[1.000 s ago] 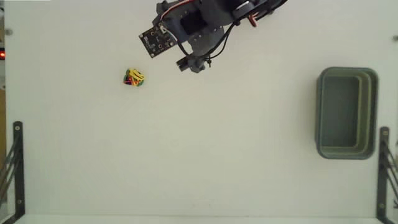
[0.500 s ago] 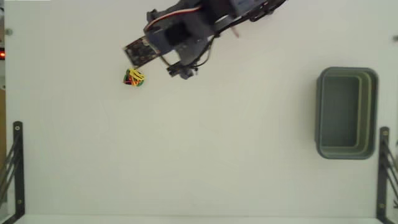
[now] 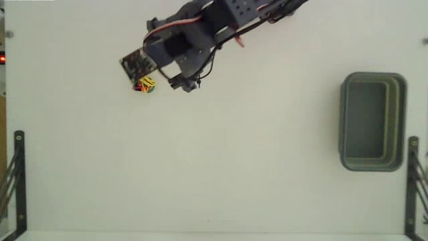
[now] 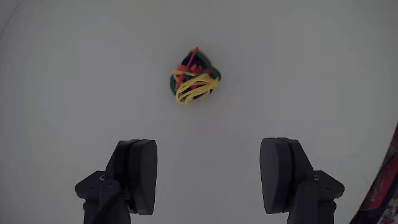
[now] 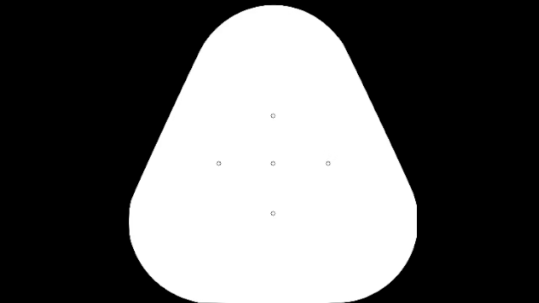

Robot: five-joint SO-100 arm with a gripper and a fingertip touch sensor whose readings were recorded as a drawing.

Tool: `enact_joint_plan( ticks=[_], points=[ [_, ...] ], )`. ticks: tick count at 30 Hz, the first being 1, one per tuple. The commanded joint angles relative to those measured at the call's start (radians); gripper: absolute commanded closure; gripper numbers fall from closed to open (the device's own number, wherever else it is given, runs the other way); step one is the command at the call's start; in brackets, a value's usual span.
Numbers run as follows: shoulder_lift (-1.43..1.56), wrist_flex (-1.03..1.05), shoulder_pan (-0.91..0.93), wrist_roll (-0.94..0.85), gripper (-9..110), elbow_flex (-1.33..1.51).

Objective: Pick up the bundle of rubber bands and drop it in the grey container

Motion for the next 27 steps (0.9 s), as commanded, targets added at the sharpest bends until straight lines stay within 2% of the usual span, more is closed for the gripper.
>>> enact_joint_plan(
  ticks=[1, 27],
  points=[
    [-0.007, -0.022, 0.011, 0.002, -9, -0.061],
    [-0.257, -0.107, 0.011, 0.002, -9, -0.226]
  ],
)
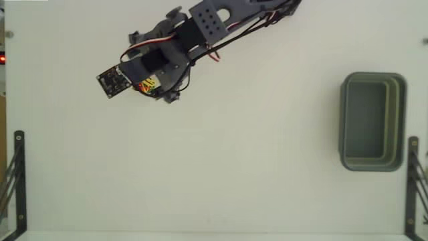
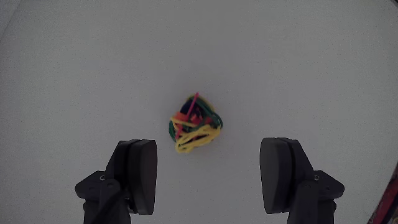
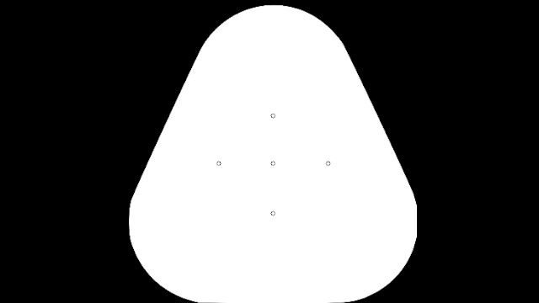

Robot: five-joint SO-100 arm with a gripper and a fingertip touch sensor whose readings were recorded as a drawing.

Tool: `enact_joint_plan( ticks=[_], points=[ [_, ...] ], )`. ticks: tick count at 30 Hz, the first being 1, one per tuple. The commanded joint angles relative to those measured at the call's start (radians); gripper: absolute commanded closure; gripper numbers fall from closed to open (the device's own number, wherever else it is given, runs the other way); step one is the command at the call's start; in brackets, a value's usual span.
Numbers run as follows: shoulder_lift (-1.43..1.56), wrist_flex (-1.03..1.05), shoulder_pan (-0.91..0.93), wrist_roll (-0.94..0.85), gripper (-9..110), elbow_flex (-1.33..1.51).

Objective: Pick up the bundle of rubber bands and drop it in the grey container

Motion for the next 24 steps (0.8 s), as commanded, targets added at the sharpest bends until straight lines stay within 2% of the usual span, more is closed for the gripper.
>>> enact_joint_plan(
  ticks=[1, 24],
  points=[
    [0.013, -0.008, 0.011, 0.003, -9, -0.039],
    [-0.059, -0.021, 0.011, 0.003, -9, -0.099]
  ],
)
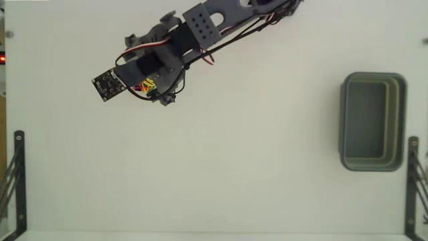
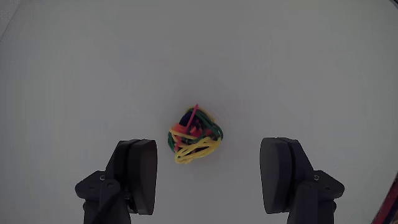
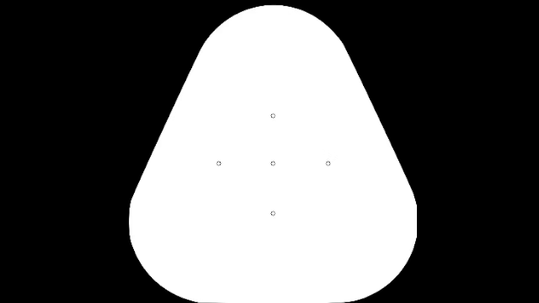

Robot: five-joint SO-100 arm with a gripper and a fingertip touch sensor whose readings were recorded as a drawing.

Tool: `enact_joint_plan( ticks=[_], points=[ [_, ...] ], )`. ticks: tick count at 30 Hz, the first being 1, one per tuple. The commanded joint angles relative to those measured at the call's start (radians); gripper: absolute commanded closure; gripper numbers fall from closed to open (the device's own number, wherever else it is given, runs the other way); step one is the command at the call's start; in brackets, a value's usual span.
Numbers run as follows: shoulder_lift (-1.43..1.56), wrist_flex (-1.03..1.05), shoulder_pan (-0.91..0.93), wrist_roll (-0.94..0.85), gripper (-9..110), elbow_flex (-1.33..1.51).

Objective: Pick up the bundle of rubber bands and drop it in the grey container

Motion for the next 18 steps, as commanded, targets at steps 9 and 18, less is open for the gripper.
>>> enact_joint_plan(
  ticks=[9, 18],
  points=[
    [-0.001, -0.004, 0.011, 0.003, -9, -0.058],
    [-0.063, -0.01, 0.011, 0.003, -9, -0.114]
  ],
)
